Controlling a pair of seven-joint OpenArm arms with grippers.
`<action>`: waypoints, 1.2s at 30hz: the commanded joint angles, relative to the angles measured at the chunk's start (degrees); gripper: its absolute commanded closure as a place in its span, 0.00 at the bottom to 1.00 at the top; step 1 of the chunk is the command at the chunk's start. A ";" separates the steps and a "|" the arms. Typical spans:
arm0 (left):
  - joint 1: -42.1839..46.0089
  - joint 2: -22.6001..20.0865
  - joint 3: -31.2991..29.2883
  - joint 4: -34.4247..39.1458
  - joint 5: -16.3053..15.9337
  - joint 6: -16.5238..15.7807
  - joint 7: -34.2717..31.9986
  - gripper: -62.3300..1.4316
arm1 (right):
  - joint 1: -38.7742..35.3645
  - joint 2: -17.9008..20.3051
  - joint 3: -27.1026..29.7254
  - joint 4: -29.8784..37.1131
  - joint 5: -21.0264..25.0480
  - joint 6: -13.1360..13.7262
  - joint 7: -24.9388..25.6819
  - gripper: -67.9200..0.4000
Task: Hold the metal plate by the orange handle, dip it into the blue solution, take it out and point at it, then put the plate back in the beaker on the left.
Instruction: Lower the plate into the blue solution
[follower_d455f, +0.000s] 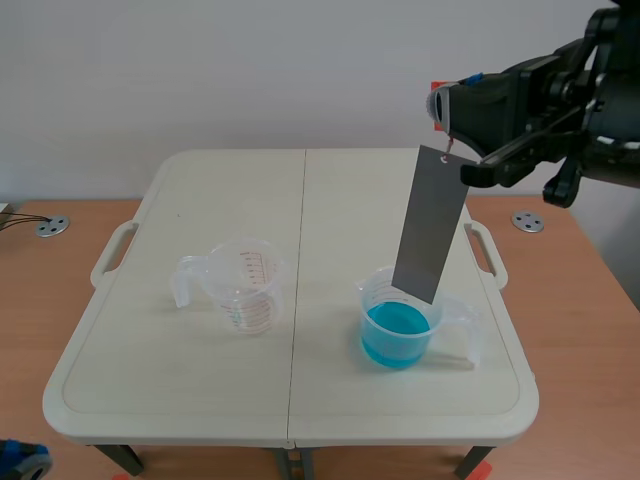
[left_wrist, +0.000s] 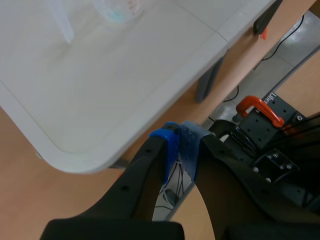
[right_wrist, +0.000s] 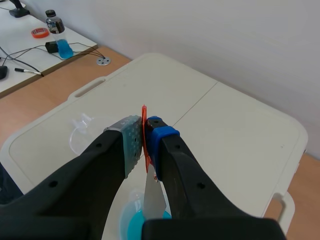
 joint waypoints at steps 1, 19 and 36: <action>1.62 0.33 0.17 0.35 -0.37 -0.15 -0.44 0.93 | 0.85 0.13 -0.37 -0.15 0.83 0.44 1.05 0.98; 7.58 1.62 0.37 -1.33 -0.37 -0.20 -0.37 0.93 | 4.04 0.00 -2.14 -9.09 0.59 0.44 1.75 0.98; 7.58 1.90 0.37 -1.33 0.02 -0.31 0.09 0.93 | 4.20 0.00 -2.14 -19.52 0.59 0.44 1.77 0.98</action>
